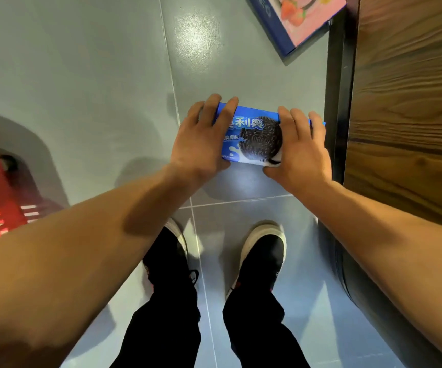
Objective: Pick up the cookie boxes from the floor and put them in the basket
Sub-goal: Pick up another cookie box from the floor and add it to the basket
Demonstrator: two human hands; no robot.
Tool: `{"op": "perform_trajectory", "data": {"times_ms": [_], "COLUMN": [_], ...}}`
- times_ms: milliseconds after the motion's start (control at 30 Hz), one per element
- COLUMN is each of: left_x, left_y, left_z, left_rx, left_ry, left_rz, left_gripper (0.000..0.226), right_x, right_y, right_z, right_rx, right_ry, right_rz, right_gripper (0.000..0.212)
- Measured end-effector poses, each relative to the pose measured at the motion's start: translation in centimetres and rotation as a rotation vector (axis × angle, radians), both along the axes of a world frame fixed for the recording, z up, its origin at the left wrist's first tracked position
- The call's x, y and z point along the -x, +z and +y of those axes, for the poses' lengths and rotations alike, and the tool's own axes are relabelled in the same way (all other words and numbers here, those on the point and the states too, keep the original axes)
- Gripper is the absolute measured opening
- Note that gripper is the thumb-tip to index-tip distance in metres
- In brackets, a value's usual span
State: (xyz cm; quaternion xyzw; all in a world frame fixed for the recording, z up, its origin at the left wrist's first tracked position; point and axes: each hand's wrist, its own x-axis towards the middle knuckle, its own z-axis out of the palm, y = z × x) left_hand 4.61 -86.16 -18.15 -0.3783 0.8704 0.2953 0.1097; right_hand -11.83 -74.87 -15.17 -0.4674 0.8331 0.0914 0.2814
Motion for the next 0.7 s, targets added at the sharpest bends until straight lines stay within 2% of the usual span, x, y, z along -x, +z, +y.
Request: {"op": "perform_trajectory", "data": {"times_ms": [167,300,500,700], "left_x": [-1.5,-4.6,-9.2,-14.0], "left_y": [3.7,11.5,29.0,49.1], "left_z": [-0.9,-0.9,-2.6,-3.1], "left_rx": [-0.098,-0.136,-0.133,-0.073], "left_ry": [0.027,0.081,0.175,0.23], "left_rz": [0.004,-0.004,0.033,0.084], "left_gripper": [0.105,0.103,0.101,0.101], "right_x": [-0.4,-2.6,-6.2,-9.7], "right_y": [3.5,10.8,27.6,48.0], "right_z": [-1.0,-1.5,-4.6,-6.6], "right_rx": [0.028,0.039,-0.013,0.067], "right_ry": [0.031,0.104,0.196,0.331], "right_rz": [-0.105,-0.12,-0.149,-0.098], "right_gripper": [0.107,0.109,0.118,0.116]}}
